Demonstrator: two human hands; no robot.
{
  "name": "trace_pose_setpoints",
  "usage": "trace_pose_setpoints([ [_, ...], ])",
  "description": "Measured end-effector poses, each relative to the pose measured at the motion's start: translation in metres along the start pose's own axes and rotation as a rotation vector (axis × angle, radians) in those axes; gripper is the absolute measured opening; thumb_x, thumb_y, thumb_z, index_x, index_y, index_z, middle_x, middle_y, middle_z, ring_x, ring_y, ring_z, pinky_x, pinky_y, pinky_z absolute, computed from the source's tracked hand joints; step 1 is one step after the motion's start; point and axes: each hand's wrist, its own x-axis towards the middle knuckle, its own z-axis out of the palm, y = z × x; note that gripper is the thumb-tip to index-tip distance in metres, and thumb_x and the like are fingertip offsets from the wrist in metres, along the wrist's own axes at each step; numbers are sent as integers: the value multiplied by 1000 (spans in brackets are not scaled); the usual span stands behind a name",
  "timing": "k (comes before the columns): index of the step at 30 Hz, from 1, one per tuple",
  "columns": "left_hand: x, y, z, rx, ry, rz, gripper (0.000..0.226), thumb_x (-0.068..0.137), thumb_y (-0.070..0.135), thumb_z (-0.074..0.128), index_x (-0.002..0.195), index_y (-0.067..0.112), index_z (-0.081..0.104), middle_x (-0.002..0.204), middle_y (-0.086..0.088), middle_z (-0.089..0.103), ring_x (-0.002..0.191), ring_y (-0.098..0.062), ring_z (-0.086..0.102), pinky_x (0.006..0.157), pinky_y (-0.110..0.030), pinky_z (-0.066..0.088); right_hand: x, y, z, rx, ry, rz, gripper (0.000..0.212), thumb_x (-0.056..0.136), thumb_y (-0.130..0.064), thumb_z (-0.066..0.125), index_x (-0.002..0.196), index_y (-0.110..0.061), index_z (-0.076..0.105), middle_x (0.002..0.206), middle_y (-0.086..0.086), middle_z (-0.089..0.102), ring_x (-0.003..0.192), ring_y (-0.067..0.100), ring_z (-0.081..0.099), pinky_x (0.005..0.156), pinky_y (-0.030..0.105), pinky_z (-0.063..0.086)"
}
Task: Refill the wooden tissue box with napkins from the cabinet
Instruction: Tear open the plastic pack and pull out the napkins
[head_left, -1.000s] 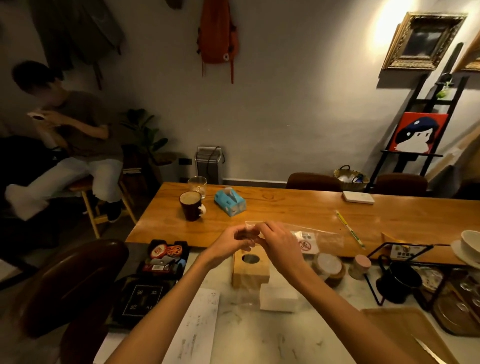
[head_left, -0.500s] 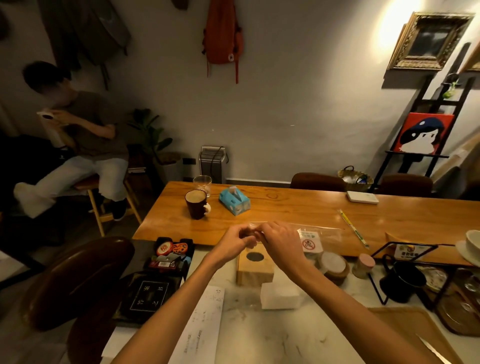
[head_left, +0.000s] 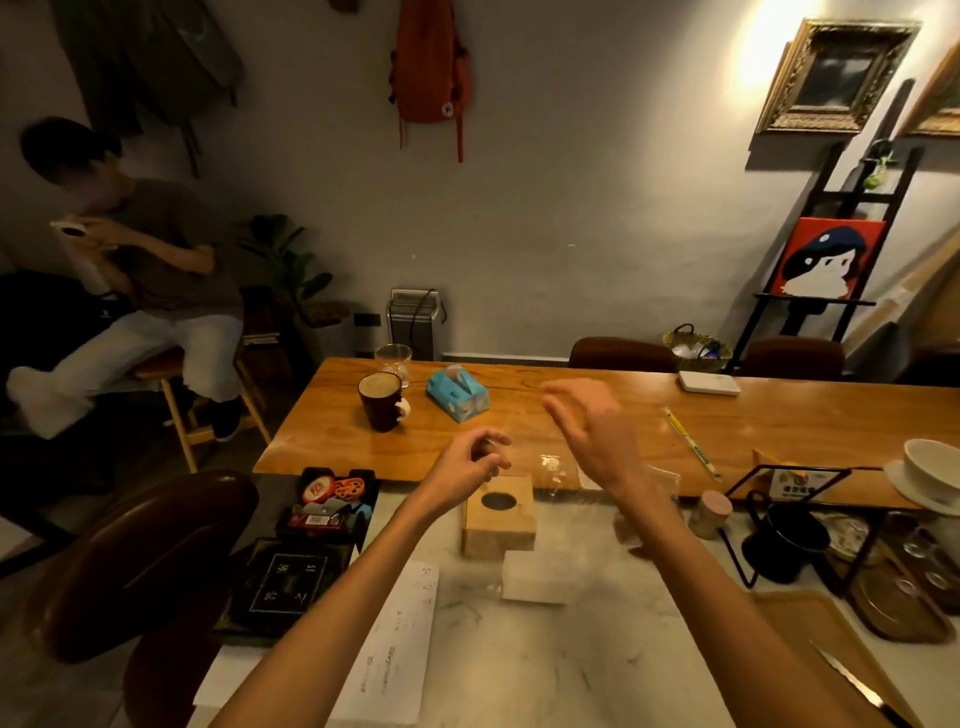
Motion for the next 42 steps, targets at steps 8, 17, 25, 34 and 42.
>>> trace_pose_setpoints([
  [8, 2, -7, -4, 279, 132, 67, 70, 91, 12, 59, 147, 35, 24, 140, 3, 40, 121, -13, 45, 105, -36, 43, -107, 83, -8, 757, -118, 840, 124, 63, -49, 83, 154, -35, 1, 146, 6, 49, 130, 24, 48, 105, 47, 41],
  [17, 46, 41, 21, 1372, 8, 695, 37, 86, 34, 66, 121, 27, 57, 131, -3, 55, 128, -26, 44, 114, -46, 26, -104, 90, 15, 720, -71, 657, 24, 87, -7, 69, 111, -10, 69, 110, 0, 70, 107, 15, 65, 77, 15, 53],
  [25, 58, 71, 20, 1029, -140, 553, 11, 88, 20, 64, 91, 29, 58, 101, 7, 61, 102, -12, 56, 99, -36, 44, -101, 84, 8, 623, -4, 659, 7, 83, -15, 74, 90, -18, 76, 77, -6, 74, 74, 2, 68, 68, 16, 50],
  [34, 53, 112, 61, 1065, -326, 473, 52, 85, 50, 64, 131, 33, 46, 127, 6, 52, 117, -14, 43, 99, -36, 35, -83, 63, 15, 509, -43, 596, 9, 83, -22, 75, 90, -17, 78, 87, -1, 75, 90, 13, 68, 79, 26, 54],
  [42, 78, 129, 46, 532, -518, 221, 34, 85, 36, 69, 115, 22, 63, 115, 4, 63, 105, -8, 60, 90, -30, 53, -81, 51, 1, 545, -27, 624, 3, 85, -18, 73, 87, -17, 75, 87, -5, 73, 87, 5, 66, 76, 16, 51],
])
